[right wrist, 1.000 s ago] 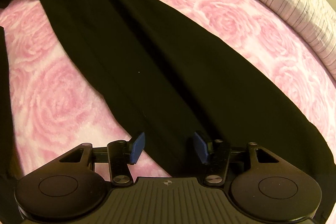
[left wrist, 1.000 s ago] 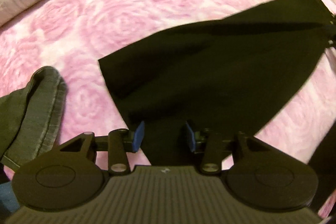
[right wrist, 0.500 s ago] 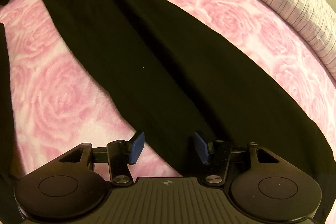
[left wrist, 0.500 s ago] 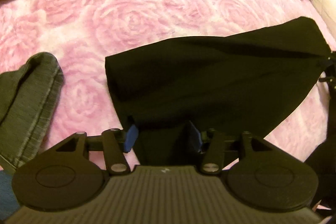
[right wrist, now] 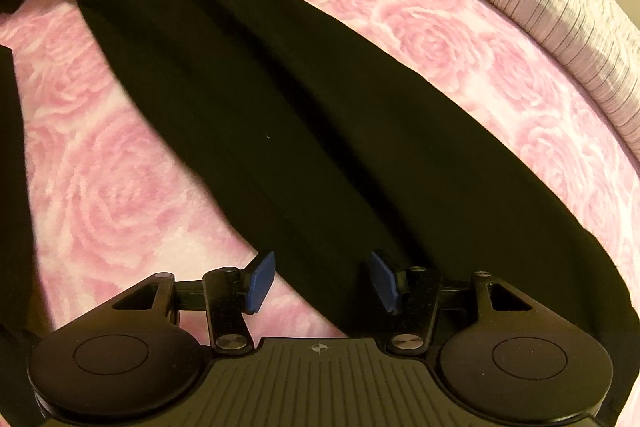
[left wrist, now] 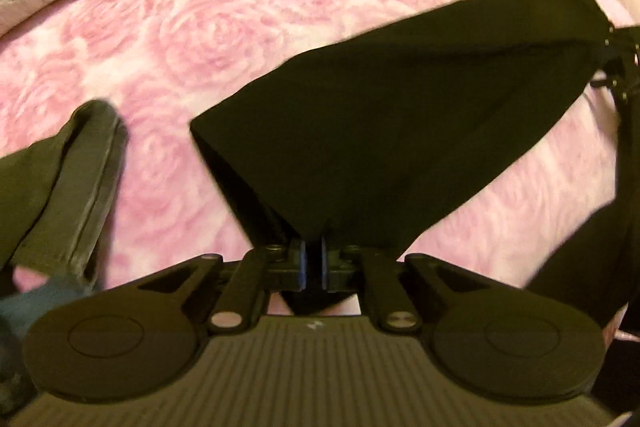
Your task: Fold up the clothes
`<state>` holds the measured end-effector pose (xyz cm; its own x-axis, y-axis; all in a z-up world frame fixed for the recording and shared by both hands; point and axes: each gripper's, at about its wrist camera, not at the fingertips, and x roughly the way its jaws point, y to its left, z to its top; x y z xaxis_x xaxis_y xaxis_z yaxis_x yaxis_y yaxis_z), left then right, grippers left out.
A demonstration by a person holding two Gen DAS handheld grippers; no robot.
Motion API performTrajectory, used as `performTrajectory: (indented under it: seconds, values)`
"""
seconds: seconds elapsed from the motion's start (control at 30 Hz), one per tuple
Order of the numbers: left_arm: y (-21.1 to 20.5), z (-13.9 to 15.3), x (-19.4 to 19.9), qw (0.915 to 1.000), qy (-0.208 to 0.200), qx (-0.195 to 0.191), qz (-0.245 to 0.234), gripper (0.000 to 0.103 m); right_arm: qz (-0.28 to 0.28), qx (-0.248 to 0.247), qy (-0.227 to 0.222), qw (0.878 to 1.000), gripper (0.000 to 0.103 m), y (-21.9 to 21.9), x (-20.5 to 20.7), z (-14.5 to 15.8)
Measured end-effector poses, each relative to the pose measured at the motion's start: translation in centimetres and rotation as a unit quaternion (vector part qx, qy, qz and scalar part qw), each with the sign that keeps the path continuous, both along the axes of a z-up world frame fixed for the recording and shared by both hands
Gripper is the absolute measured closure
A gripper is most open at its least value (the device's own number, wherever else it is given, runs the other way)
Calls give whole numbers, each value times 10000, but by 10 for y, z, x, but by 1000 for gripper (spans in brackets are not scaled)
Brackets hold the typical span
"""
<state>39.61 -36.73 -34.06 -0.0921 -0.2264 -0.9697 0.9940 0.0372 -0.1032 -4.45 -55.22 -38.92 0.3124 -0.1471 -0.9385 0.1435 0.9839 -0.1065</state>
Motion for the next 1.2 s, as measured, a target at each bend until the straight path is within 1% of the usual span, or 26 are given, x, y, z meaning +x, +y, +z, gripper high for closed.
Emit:
performTrajectory:
  seconds: [0.03,0.1,0.2,0.33,0.4,0.47,0.53,0.57,0.6,0.67,0.73,0.77,0.8,0.87,0.9,0.97,1.0,1.07,1.1,1.13,1.2]
  values:
    - [5,3,-3,9999,-131,83,-42,100,10,17,4,10000,46,1,-1,0]
    - [13,4,-6,9987,-413,274,-137,100,34,47,32,10000,46,3,-4,-1]
    - [20,-1,-7,9987,-343,375,-34,100,109,56,118,9999,46,8,-9,-5]
    - [21,-13,-21,9966,-516,583,-286,100,45,129,189,9997,46,12,-18,-8]
    - [22,-19,-27,9949,-640,664,-400,100,-132,218,94,9996,46,10,-22,-6]
    - [22,-26,-35,9908,-949,729,-632,100,-383,279,-95,9988,46,4,-25,-1]
    - [20,-35,-46,9849,-1254,843,-851,100,-750,369,-312,9960,46,-4,-27,0]
    - [19,-40,-51,9810,-1371,950,-987,102,-947,445,-415,9936,46,-9,-28,-1]
    - [19,-45,-55,9754,-1542,1063,-1162,103,-1143,521,-518,9907,46,-13,-29,-1]
    - [21,-53,-63,9642,-1833,1278,-1429,103,-1508,799,-506,9840,46,-19,-29,-10]
    - [24,-54,-64,9597,-1911,1476,-1435,103,-1642,1036,-363,9803,46,-15,-33,-18]
    - [27,-51,-64,9583,-1944,1527,-1435,102,-1704,1151,-291,9782,46,-13,-35,-22]
    - [30,-46,-64,9568,-2019,1548,-1410,100,-1659,1189,-280,9786,46,-10,-37,-21]
    - [35,-31,-66,9543,-2259,1476,-1283,98,-1749,1374,-260,9746,46,-7,-45,-15]
    - [37,-23,-68,9530,-2375,1425,-1229,96,-1851,1484,-231,9712,46,-7,-49,-13]
    - [40,-7,-80,9516,-2560,1206,-1198,96,-2042,1510,-269,9668,46,-4,-62,-7]
    - [40,0,-90,9542,-2529,1056,-1201,96,-2102,1479,-322,9659,46,-2,-68,-4]
    - [38,10,-114,9650,-2201,740,-1221,90,-2258,1447,-430,9624,46,6,-83,3]
    - [39,14,-128,9703,-1953,589,-1297,80,-2361,1452,-482,9596,46,10,-92,7]
    - [40,17,-144,9743,-1698,439,-1416,72,-2462,1419,-546,9572,46,15,-102,13]
    - [43,19,-177,9788,-1192,200,-1651,67,-2672,1334,-659,9521,46,29,-125,27]
